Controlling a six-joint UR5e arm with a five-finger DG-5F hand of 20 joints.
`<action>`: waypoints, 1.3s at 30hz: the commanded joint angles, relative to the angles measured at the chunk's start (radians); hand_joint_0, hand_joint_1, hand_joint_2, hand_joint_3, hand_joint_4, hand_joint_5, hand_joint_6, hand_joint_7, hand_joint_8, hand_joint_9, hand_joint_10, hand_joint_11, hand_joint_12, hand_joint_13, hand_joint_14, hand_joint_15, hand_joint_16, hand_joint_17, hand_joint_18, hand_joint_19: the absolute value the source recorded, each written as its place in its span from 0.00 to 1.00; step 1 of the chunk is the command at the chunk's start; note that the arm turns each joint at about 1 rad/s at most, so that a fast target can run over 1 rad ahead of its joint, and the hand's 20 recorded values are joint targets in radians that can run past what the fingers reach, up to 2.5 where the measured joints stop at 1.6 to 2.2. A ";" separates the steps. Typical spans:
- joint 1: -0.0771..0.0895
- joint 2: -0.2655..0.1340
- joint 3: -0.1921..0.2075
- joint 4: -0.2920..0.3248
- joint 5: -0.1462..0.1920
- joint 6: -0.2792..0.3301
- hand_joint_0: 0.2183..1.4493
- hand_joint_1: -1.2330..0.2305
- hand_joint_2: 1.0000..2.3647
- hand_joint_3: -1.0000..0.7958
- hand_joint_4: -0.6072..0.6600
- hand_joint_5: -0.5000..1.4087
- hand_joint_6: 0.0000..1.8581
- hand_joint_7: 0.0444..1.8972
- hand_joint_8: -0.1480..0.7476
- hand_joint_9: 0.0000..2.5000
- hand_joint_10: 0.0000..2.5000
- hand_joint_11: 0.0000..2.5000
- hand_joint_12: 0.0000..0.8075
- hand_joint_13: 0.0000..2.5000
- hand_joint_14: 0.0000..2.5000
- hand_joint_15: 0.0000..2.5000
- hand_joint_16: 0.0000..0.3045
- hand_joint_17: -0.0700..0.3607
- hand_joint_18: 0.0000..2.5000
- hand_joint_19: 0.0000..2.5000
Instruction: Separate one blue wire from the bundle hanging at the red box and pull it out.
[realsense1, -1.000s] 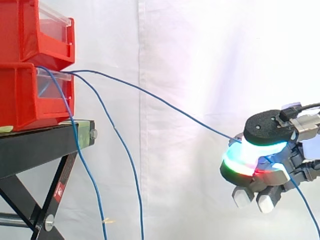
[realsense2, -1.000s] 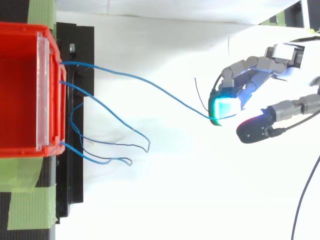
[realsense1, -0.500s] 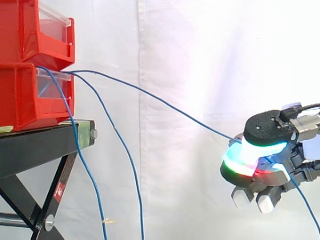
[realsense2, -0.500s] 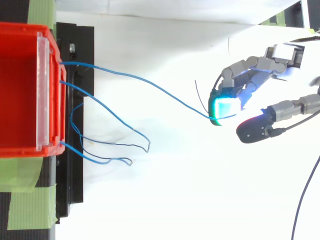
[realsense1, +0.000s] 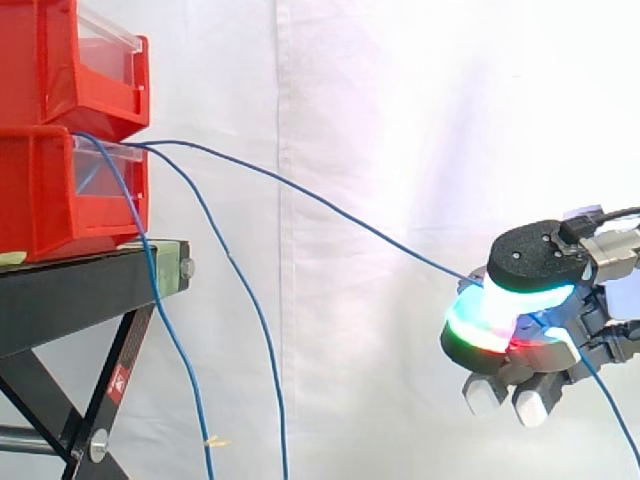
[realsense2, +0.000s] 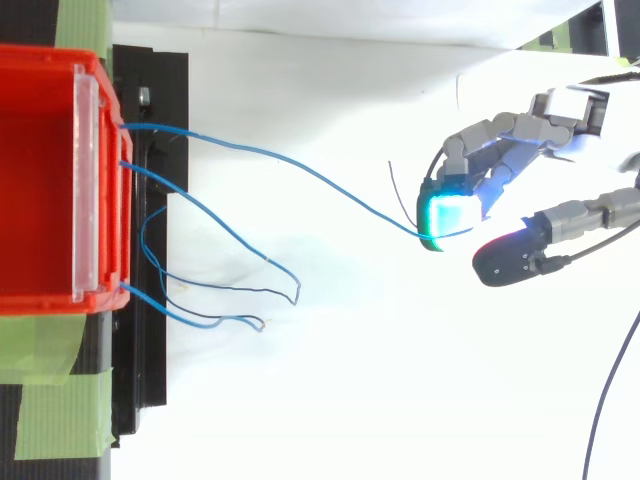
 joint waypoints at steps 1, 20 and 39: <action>0.000 0.000 0.000 0.000 0.000 0.000 0.32 0.32 0.02 0.56 0.60 0.18 0.43 0.71 0.52 0.36 0.01 0.54 0.47 0.19 0.01 0.25 0.17 0.43 0.19 0.28; 0.000 0.000 0.000 0.002 0.000 0.000 0.32 0.32 0.02 0.56 0.60 0.18 0.43 0.71 0.52 0.36 0.01 0.54 0.47 0.19 0.01 0.25 0.16 0.42 0.19 0.28; 0.000 0.000 0.000 0.000 0.000 0.000 0.32 0.32 0.02 0.56 0.60 0.18 0.43 0.71 0.53 0.36 0.01 0.54 0.46 0.19 0.01 0.25 0.16 0.42 0.19 0.28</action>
